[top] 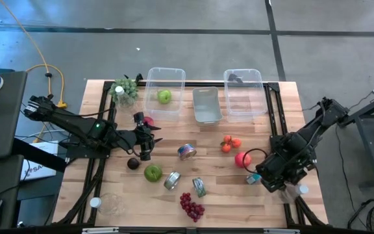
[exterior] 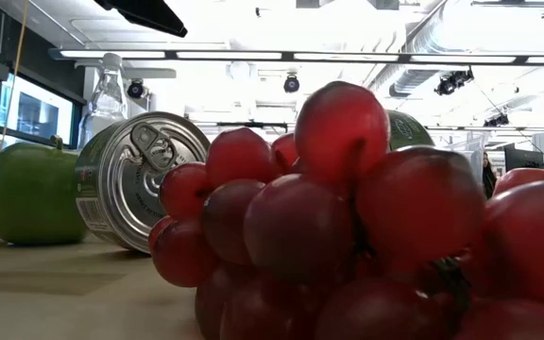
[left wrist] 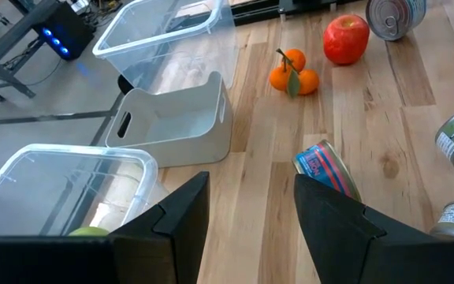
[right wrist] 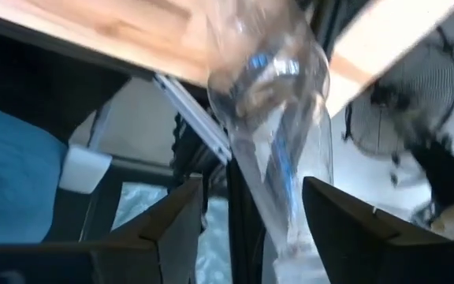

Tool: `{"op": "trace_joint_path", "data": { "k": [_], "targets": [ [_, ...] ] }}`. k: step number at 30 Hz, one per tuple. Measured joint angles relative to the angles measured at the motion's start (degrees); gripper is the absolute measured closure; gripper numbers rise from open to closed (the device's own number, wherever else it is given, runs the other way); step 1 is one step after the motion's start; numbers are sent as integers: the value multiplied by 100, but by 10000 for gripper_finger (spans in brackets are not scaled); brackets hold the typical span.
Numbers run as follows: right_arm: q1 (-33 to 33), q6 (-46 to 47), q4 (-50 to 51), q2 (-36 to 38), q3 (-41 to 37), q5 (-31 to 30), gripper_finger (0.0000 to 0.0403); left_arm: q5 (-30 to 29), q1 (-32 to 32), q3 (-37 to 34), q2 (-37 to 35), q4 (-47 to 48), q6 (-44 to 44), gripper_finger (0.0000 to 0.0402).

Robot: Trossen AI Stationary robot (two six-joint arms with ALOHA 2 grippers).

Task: Pick & Place Food Item
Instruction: Put the bottom right plastic bottle into the right transparent bin

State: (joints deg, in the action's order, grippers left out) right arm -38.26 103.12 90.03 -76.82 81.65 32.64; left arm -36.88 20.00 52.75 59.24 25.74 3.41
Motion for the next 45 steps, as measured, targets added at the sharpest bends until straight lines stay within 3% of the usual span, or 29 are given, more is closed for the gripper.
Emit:
{"op": "trace_joint_path", "data": {
  "k": [4,13,17,30,45],
  "targets": [
    [0,-272,-3,0,0,-390,216,0,-1,0,0,0,-1,224],
    [15,-453,-1,0,0,-571,242,0,1,0,0,-1,-9,224],
    [15,-589,-1,0,0,-1080,253,0,-1,0,0,-4,-175,224],
    [15,-1136,-293,2,-2,-3908,286,-1,0,0,0,-7,-257,224],
    [-149,-3549,-1984,-41,-2,-8332,327,-1,1,0,0,-7,-257,224]
  ]
}}
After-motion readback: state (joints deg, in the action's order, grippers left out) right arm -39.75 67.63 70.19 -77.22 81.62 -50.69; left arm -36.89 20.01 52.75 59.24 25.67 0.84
